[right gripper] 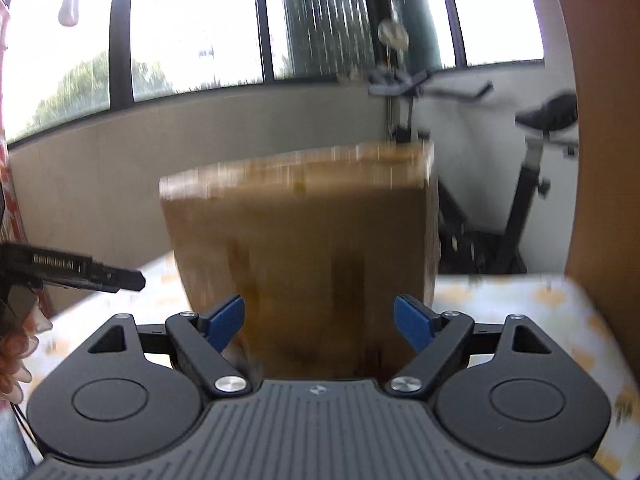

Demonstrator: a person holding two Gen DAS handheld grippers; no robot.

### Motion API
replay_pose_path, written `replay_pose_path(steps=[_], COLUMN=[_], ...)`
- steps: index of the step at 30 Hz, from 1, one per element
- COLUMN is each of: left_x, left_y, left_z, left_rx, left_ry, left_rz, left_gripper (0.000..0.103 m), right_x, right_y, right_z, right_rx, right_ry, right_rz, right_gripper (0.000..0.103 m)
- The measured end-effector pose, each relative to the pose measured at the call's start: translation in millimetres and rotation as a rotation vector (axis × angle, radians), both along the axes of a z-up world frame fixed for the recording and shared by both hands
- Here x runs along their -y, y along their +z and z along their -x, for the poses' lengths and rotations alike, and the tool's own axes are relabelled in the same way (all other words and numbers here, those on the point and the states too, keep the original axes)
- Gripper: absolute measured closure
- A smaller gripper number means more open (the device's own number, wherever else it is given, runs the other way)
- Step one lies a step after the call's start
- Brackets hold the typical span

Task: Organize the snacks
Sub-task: 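Move the left tool to the orange cracker bar while the right tool reaches the white cracker pack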

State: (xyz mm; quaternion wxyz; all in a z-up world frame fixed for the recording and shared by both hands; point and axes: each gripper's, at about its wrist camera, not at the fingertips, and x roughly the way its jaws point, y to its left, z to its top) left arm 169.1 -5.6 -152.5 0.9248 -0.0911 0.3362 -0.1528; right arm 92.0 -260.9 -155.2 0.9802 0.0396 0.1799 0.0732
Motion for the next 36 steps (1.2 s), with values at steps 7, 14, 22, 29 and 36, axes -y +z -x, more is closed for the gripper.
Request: replay_pose_path(steps=[7, 14, 22, 29, 36], left_x=[25, 41, 49, 51, 45], left_y=[-41, -54, -56, -53, -55], left_z=[1, 4, 4, 6, 13], left_rx=[-0.157, -0.220, -0.220, -0.223, -0.267], left_ry=[0.043, 0.058, 0.085, 0.097, 0.101], left_rz=[-0.021, -0.023, -0.040, -0.051, -0.010], left_gripper=[0.027, 0.027, 0.027, 0.027, 0.027], right_x=[11, 28, 35, 26, 34], right_y=[-40, -64, -82, -90, -91], right_z=[1, -7, -26, -29, -31], right_rx=[-0.083, -0.073, -0.125, -0.162, -0.189], right_ry=[-0.032, -0.051, 0.096, 0.148, 0.117], right_rz=[0.061, 0.150, 0.201, 0.237, 0.176], right_gripper=[0.020, 0.020, 0.031, 0.032, 0.032])
